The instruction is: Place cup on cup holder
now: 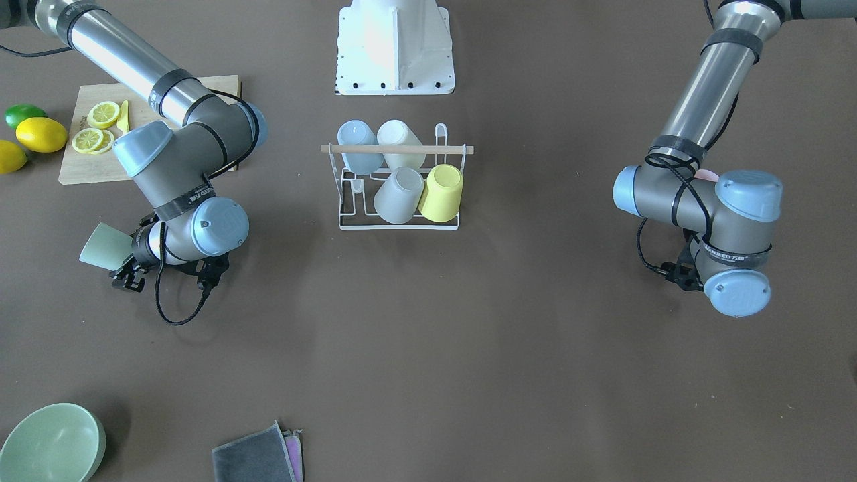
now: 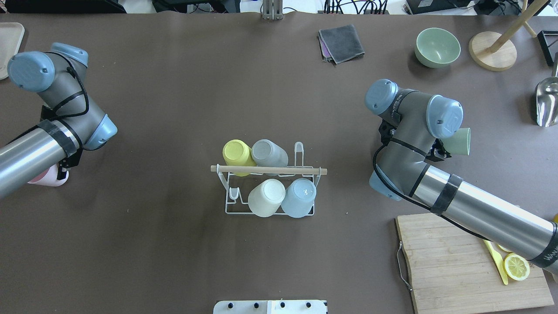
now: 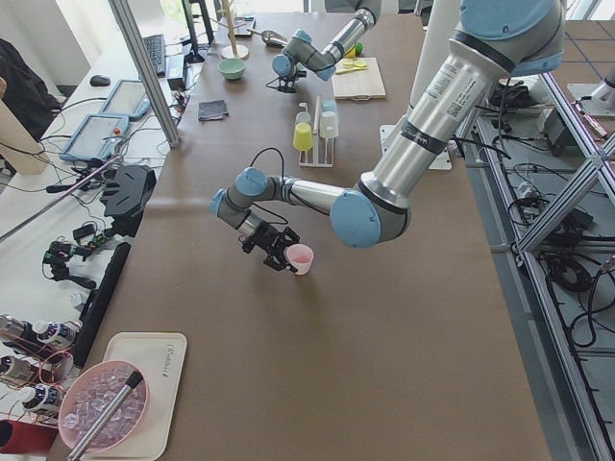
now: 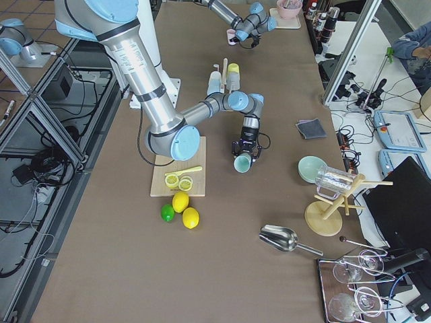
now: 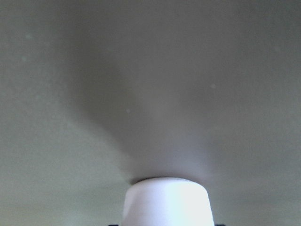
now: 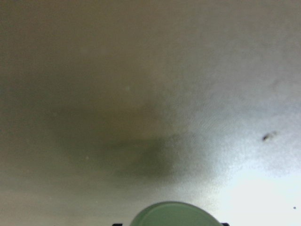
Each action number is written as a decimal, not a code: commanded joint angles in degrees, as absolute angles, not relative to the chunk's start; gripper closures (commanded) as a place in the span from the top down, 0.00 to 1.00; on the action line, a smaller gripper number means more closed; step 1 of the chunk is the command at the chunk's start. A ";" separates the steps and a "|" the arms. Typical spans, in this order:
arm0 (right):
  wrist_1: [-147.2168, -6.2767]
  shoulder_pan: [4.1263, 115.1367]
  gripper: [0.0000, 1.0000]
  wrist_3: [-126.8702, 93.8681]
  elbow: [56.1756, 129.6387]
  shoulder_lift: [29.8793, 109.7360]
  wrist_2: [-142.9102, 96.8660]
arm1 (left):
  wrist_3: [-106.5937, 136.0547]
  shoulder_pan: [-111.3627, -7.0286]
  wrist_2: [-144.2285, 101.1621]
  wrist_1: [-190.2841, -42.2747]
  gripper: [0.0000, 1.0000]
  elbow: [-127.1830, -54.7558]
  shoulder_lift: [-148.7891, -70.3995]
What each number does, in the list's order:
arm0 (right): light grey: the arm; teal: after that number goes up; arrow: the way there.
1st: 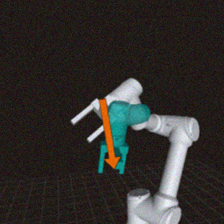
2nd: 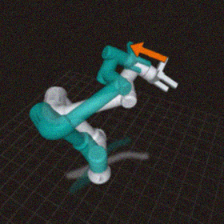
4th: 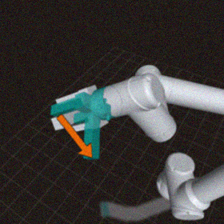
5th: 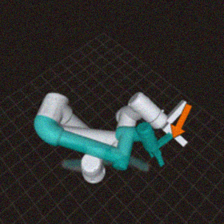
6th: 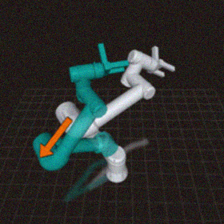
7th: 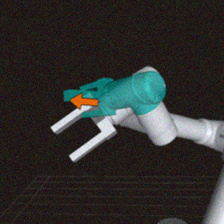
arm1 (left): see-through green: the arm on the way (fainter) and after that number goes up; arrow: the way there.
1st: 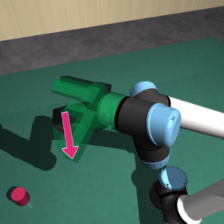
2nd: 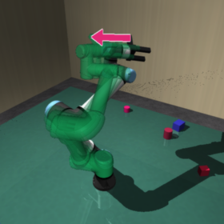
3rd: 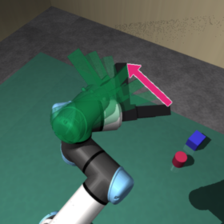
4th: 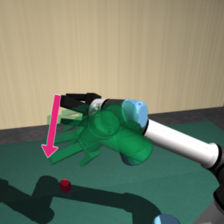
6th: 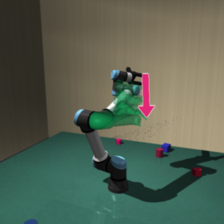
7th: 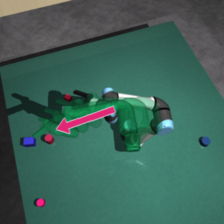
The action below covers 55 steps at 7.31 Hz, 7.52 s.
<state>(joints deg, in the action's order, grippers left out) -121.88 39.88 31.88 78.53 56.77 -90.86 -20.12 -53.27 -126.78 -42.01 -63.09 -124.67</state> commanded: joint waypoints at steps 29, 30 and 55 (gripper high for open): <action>-22.12 48.65 0.00 -30.96 101.51 71.63 -118.65 | 33.03 -43.35 -108.99 -167.98 0.00 -101.08 -102.93; -19.02 42.69 0.00 -33.81 101.60 71.11 -109.52 | 33.22 -43.16 -108.90 -172.92 0.00 -101.16 -102.22; -19.86 28.48 0.99 -32.42 95.71 67.24 -93.69 | 18.28 -12.04 -69.87 -190.90 0.00 -93.96 -108.02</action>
<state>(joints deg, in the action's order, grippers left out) -19.86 28.74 -31.87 95.79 67.27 -93.82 18.34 -12.05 -69.87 -190.88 -94.26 -107.98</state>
